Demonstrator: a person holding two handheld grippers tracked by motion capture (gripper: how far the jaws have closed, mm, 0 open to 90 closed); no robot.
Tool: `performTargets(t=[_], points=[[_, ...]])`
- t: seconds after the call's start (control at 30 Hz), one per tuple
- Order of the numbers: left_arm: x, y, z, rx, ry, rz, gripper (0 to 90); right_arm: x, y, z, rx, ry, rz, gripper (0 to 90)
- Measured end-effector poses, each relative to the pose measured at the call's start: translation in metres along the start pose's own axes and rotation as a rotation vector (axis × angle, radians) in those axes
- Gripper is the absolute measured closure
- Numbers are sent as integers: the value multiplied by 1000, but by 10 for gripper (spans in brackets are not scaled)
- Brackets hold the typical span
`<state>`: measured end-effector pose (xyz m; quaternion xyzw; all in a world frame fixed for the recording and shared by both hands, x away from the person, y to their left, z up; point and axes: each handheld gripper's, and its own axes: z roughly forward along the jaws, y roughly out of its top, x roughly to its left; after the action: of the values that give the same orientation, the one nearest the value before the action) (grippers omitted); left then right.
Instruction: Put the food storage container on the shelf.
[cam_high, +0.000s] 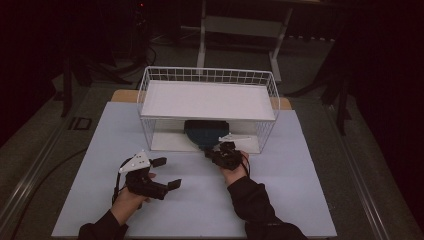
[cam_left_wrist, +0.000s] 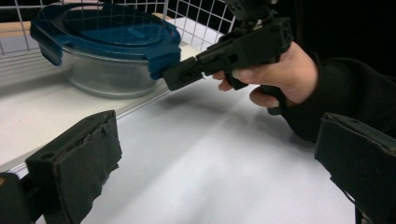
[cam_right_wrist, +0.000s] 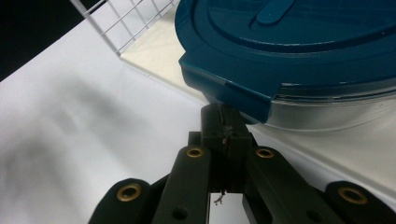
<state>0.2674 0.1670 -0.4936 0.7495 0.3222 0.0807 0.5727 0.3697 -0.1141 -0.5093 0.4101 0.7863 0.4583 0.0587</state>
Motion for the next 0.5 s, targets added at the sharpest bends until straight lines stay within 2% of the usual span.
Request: performTargets(t=[0.3, 0.37, 0.43, 0.5], points=[[-1, -1, -1, -3, -7, 2, 4, -7, 7, 6, -17, -20, 7, 900], [-1, -1, -1, -1, -7, 0, 4, -8, 7, 7, -16, -9, 11, 900], [-1, -1, -1, -3, -8, 2, 4, -7, 7, 8, -15, -20, -7, 900], [-1, -1, 0, -3, -8, -1, 4, -7, 7, 8, -16, -16, -1, 899]])
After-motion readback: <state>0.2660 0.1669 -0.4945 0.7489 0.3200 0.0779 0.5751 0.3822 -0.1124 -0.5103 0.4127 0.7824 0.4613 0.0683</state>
